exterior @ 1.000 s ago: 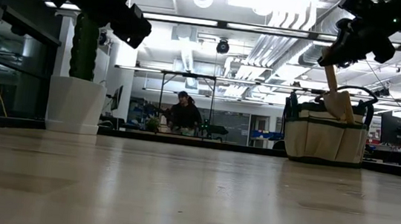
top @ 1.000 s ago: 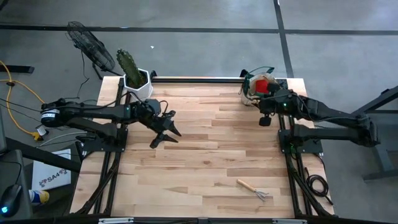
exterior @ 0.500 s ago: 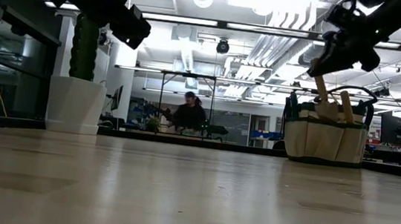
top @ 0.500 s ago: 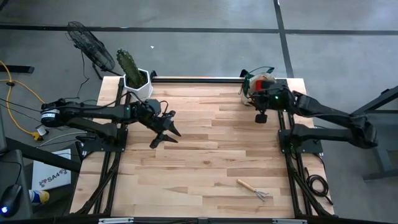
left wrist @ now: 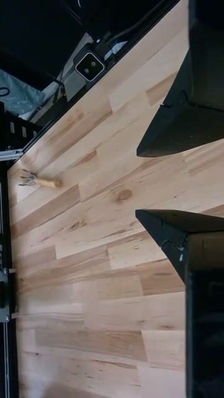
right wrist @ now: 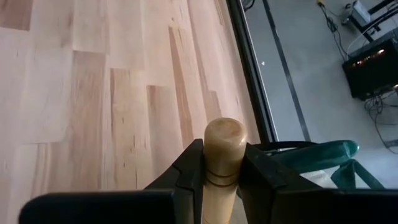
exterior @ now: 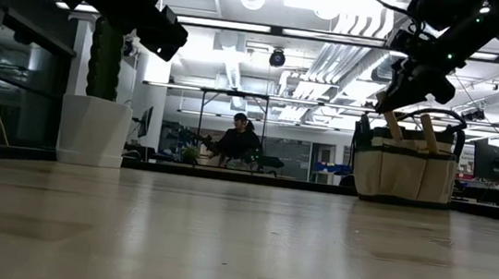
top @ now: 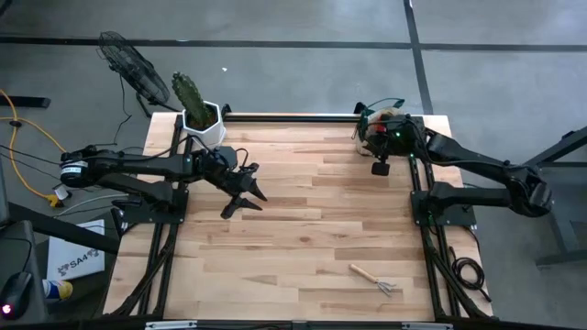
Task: Pick & Place Garden tools in Gardening bag
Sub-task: Put the brown trowel into the gardening bag
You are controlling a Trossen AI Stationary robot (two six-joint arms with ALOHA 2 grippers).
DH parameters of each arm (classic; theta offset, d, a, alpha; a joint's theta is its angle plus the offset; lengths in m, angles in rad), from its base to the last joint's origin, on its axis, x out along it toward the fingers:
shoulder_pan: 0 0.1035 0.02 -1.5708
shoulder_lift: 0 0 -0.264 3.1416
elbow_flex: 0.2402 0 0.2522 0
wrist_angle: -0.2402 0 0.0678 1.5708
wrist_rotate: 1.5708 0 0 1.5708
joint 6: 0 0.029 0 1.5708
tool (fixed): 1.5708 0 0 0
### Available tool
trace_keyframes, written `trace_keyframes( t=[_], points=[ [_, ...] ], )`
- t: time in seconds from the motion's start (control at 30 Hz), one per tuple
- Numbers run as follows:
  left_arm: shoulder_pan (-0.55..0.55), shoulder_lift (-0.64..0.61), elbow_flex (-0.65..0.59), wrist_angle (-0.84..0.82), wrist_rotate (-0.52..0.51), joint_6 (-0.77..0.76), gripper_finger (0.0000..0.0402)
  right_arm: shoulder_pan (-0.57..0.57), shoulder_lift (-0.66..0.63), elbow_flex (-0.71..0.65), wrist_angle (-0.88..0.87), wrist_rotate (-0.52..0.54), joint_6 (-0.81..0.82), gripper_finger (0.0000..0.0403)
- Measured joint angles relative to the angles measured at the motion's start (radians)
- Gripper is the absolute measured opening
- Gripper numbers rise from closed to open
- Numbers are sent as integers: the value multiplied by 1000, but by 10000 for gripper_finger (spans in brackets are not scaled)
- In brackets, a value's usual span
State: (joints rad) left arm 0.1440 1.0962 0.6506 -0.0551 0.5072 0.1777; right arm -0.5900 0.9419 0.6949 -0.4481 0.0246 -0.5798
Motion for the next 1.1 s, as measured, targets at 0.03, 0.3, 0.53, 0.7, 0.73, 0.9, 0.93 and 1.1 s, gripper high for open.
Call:
trace_keyframes(
  t=[0.03,0.3,0.53,0.7,0.73,0.9,0.93,1.1],
  points=[
    [0,0,0,0,0,0,143,-8,2,0,4,-2,2,61],
    [0,0,0,-8,1,0,143,-57,5,0,12,0,31,61],
    [0,0,0,-28,2,-1,143,-79,5,0,31,58,65,72],
    [0,0,0,-31,2,-2,143,-79,5,0,35,113,81,89],
    [0,0,0,-31,2,-2,143,-79,5,0,34,110,85,89],
    [0,0,0,-30,2,-3,143,-79,5,0,34,107,137,85],
    [0,0,0,-30,2,-3,143,-79,5,0,34,106,150,85],
    [0,0,0,-31,2,-4,143,-79,4,0,34,109,193,86]
  ],
)
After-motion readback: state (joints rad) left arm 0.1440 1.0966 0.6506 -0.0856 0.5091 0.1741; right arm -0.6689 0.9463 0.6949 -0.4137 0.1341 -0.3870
